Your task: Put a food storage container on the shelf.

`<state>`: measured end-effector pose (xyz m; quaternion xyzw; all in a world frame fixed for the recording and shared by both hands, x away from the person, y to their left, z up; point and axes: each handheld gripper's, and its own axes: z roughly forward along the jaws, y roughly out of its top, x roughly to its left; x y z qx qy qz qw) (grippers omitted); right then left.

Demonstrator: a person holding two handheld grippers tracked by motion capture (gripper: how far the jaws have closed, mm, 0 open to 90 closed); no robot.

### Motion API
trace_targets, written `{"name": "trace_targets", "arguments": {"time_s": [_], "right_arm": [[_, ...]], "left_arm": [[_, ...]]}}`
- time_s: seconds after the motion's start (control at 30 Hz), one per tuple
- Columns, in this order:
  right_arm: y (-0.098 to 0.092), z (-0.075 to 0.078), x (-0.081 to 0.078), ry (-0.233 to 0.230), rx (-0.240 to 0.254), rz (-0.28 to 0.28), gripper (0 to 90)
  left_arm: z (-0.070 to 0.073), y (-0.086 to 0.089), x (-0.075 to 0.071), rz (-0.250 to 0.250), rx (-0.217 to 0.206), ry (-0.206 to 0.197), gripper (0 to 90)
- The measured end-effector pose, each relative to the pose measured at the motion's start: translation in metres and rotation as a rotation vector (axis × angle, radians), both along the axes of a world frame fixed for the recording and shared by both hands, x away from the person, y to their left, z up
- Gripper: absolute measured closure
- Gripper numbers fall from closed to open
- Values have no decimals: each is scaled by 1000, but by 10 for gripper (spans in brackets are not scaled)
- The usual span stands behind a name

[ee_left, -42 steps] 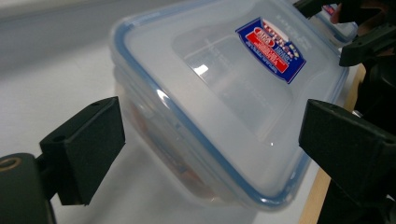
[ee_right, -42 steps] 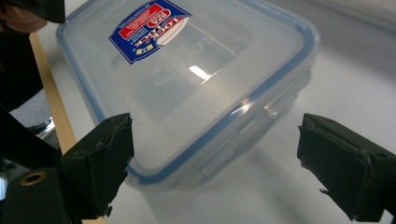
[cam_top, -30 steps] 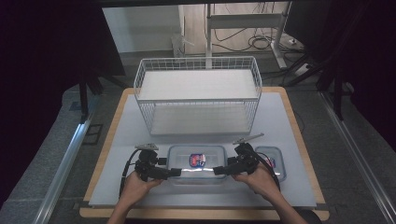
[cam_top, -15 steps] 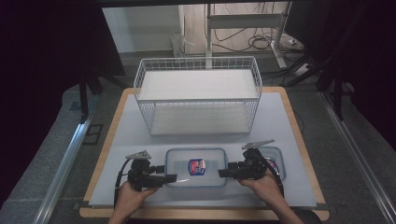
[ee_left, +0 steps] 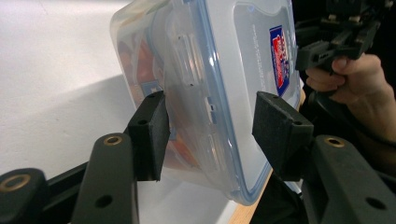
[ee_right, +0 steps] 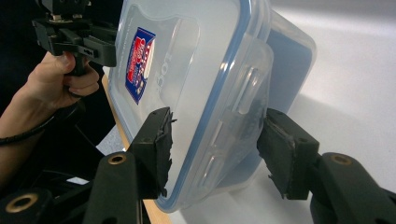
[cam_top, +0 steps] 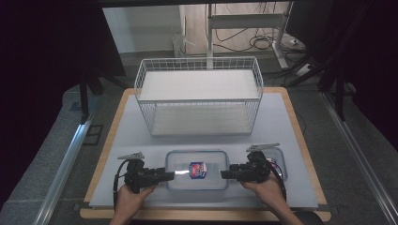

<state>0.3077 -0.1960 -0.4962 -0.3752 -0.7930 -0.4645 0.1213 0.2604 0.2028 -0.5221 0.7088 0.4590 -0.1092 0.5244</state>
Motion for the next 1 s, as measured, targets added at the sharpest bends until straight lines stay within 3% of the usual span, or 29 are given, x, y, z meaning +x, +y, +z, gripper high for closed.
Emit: {"name": "trace_targets", "arguments": {"time_s": [0.17, 0.3, 0.5, 0.73, 1.0], "right_arm": [[2, 0, 0, -1, 4, -16, 456], [3, 0, -1, -3, 22, -39, 488], [1, -1, -1, 18, 74, -64, 537], [2, 0, -1, 0, 75, -69, 537], [-2, 16, 2, -65, 102, -69, 537]], "left_arm": [[-1, 2, 2, 23, -28, 29, 486], [2, 5, 2, 36, -24, 24, 510], [6, 5, 1, 51, 3, -1, 522], [10, 4, 2, 64, 6, -18, 522], [29, 1, 4, 63, 13, -73, 522]]}}
